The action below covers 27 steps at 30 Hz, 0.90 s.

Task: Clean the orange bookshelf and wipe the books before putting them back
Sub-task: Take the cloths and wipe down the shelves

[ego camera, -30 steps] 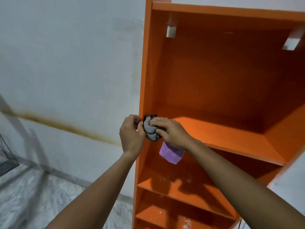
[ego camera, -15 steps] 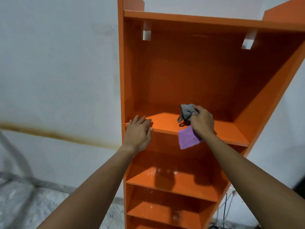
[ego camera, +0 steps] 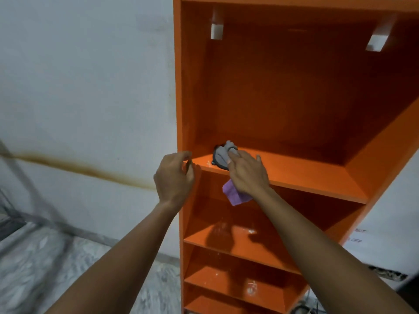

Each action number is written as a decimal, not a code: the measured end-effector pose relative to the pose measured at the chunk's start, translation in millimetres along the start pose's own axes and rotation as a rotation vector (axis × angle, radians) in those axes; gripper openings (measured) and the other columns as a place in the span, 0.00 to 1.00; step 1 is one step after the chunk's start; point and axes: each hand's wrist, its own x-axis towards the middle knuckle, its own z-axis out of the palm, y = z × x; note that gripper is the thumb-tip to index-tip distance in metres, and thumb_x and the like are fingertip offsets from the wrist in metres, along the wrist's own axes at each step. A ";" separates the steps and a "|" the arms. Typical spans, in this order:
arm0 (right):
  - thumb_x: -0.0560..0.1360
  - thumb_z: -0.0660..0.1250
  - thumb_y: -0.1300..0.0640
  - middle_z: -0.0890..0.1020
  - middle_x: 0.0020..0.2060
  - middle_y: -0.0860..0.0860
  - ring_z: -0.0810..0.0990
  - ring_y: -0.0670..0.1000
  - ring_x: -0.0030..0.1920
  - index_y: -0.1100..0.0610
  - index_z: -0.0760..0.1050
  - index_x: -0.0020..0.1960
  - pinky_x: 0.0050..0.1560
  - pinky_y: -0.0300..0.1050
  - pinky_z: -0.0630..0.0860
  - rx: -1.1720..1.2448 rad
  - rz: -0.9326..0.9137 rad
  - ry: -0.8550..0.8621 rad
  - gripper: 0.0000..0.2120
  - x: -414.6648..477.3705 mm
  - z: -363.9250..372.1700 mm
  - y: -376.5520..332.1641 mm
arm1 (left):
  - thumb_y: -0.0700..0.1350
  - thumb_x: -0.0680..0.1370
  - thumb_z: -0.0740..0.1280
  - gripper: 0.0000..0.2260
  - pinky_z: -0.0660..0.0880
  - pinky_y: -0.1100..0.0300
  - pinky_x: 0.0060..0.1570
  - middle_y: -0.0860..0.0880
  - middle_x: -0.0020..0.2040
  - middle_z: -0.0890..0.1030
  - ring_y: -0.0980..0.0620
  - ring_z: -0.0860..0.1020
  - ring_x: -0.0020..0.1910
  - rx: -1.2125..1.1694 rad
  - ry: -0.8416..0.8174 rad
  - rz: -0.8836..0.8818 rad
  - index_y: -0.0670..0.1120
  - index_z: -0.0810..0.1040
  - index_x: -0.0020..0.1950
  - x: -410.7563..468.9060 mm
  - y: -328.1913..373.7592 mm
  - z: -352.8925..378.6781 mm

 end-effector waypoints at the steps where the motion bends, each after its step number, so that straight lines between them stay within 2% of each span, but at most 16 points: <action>1: 0.85 0.51 0.51 0.71 0.74 0.52 0.68 0.54 0.74 0.51 0.67 0.76 0.76 0.62 0.55 0.009 -0.019 -0.010 0.21 5.2 3.2 -10.7 | 0.48 0.79 0.69 0.12 0.77 0.52 0.50 0.51 0.56 0.84 0.48 0.80 0.56 0.030 0.009 -0.037 0.51 0.80 0.62 3.8 -4.5 -2.8; 5: 0.85 0.51 0.51 0.74 0.69 0.51 0.72 0.55 0.69 0.50 0.72 0.71 0.71 0.58 0.62 0.041 -0.091 -0.030 0.18 23.2 18.5 -58.6 | 0.52 0.81 0.67 0.17 0.77 0.50 0.56 0.52 0.61 0.82 0.49 0.78 0.62 0.027 -0.122 -0.138 0.53 0.75 0.70 20.6 -25.6 -11.9; 8: 0.85 0.52 0.49 0.77 0.59 0.51 0.76 0.57 0.58 0.51 0.76 0.60 0.55 0.52 0.69 0.066 -0.088 0.033 0.15 27.5 29.8 -76.4 | 0.50 0.82 0.66 0.14 0.77 0.53 0.56 0.52 0.59 0.85 0.48 0.81 0.59 -0.008 -0.203 -0.118 0.53 0.81 0.67 25.7 -33.9 -11.5; 10: 0.85 0.53 0.48 0.77 0.58 0.49 0.77 0.57 0.55 0.48 0.77 0.60 0.47 0.49 0.69 0.085 -0.090 0.080 0.14 25.9 34.4 -75.8 | 0.51 0.82 0.66 0.14 0.78 0.54 0.56 0.50 0.59 0.85 0.48 0.82 0.58 -0.038 -0.218 -0.152 0.51 0.82 0.66 25.7 -36.7 -9.4; 14: 0.84 0.58 0.51 0.79 0.64 0.45 0.79 0.53 0.59 0.46 0.78 0.67 0.49 0.44 0.70 0.175 -0.168 0.132 0.15 16.4 33.3 -69.0 | 0.51 0.83 0.65 0.14 0.77 0.57 0.50 0.47 0.56 0.86 0.46 0.84 0.52 -0.074 -0.194 -0.161 0.49 0.82 0.65 20.6 -37.9 -3.8; 17: 0.81 0.64 0.55 0.82 0.61 0.47 0.81 0.53 0.55 0.49 0.80 0.64 0.45 0.43 0.73 0.201 -0.237 0.201 0.13 5.5 32.6 -69.6 | 0.50 0.85 0.60 0.15 0.78 0.58 0.46 0.46 0.52 0.87 0.47 0.83 0.44 -0.106 -0.182 -0.104 0.49 0.79 0.69 11.5 -38.5 -0.4; 19: 0.78 0.68 0.60 0.83 0.56 0.50 0.82 0.54 0.52 0.52 0.82 0.61 0.42 0.44 0.75 0.133 -0.288 0.258 0.13 -3.9 38.2 -68.1 | 0.51 0.86 0.54 0.17 0.81 0.52 0.46 0.49 0.51 0.86 0.49 0.82 0.43 -0.135 -0.225 -0.042 0.52 0.75 0.71 0.5 -45.7 1.2; 21: 0.74 0.70 0.64 0.84 0.56 0.53 0.83 0.56 0.54 0.56 0.82 0.60 0.41 0.46 0.80 0.035 -0.329 0.305 0.16 -13.3 45.4 -62.4 | 0.53 0.86 0.51 0.20 0.81 0.52 0.51 0.50 0.57 0.84 0.49 0.83 0.51 -0.137 -0.282 -0.002 0.52 0.68 0.77 -13.0 -53.5 1.3; 22: 0.72 0.69 0.66 0.84 0.57 0.53 0.83 0.56 0.56 0.56 0.82 0.60 0.42 0.47 0.82 -0.012 -0.354 0.321 0.18 -16.5 47.1 -59.4 | 0.53 0.86 0.51 0.21 0.80 0.53 0.57 0.49 0.63 0.82 0.49 0.81 0.58 -0.122 -0.305 0.010 0.52 0.64 0.79 -19.6 -55.4 0.6; 24: 0.72 0.64 0.67 0.83 0.59 0.53 0.81 0.56 0.57 0.57 0.81 0.59 0.42 0.49 0.82 -0.083 -0.405 0.350 0.18 -22.7 46.3 -53.9 | 0.52 0.86 0.52 0.23 0.69 0.52 0.70 0.48 0.78 0.69 0.47 0.68 0.75 -0.038 -0.345 0.056 0.52 0.58 0.82 -29.5 -56.1 -0.3; 26: 0.74 0.60 0.66 0.82 0.58 0.54 0.81 0.58 0.57 0.58 0.81 0.56 0.46 0.51 0.82 -0.137 -0.469 0.365 0.16 -31.2 45.4 -45.9 | 0.50 0.86 0.54 0.25 0.57 0.48 0.77 0.48 0.83 0.55 0.46 0.54 0.81 0.061 -0.369 0.126 0.51 0.53 0.83 -33.1 -53.3 -0.9; 27: 0.75 0.58 0.65 0.83 0.57 0.55 0.81 0.59 0.59 0.59 0.82 0.55 0.51 0.53 0.83 -0.171 -0.507 0.365 0.16 -35.8 46.2 -41.5 | 0.50 0.85 0.55 0.26 0.54 0.47 0.78 0.48 0.83 0.52 0.45 0.50 0.82 0.087 -0.378 0.157 0.51 0.52 0.83 -32.5 -50.5 -1.2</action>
